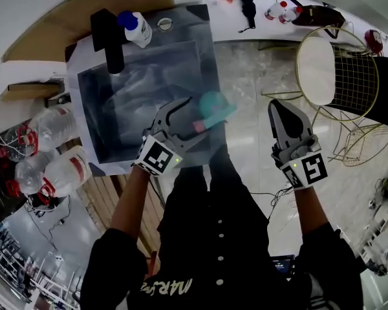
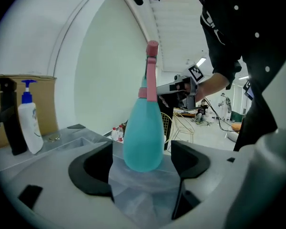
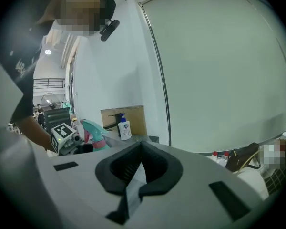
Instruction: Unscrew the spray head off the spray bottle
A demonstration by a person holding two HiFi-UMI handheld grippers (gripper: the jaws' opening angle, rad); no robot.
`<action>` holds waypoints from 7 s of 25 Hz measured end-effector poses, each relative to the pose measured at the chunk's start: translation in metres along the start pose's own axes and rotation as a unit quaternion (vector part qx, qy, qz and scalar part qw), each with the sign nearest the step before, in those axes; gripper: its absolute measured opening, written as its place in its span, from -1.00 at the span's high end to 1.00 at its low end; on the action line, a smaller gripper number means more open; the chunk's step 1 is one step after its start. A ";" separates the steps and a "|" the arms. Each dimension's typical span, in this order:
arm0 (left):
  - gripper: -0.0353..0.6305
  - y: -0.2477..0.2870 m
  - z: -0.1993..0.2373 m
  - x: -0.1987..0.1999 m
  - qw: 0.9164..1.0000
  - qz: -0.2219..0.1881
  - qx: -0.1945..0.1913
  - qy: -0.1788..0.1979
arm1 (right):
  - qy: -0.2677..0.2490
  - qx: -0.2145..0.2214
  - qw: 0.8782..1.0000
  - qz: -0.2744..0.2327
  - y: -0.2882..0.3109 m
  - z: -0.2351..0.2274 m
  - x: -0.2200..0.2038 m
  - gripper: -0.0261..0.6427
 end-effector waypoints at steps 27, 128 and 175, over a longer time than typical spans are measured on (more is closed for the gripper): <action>-0.29 0.061 -0.002 -0.011 0.997 -0.017 -0.061 0.039 | -0.145 0.215 0.962 0.082 0.035 0.053 -0.006 0.43; -0.29 0.062 -0.011 -0.008 0.998 -0.007 -0.053 0.038 | -0.173 0.335 0.923 0.081 0.052 0.112 -0.028 0.54; -0.29 0.063 -0.013 -0.007 0.998 -0.007 -0.051 0.034 | -0.050 -0.013 0.998 0.040 0.034 0.112 -0.052 0.10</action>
Point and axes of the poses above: the fingertips, and each gripper's own axes: y forward along the fingers, z to its left, x out of its top, the point moved 1 cm from there along -y, backward along the fingers, and after that the axes turned 13 degrees about y, right-handed, at the moved point
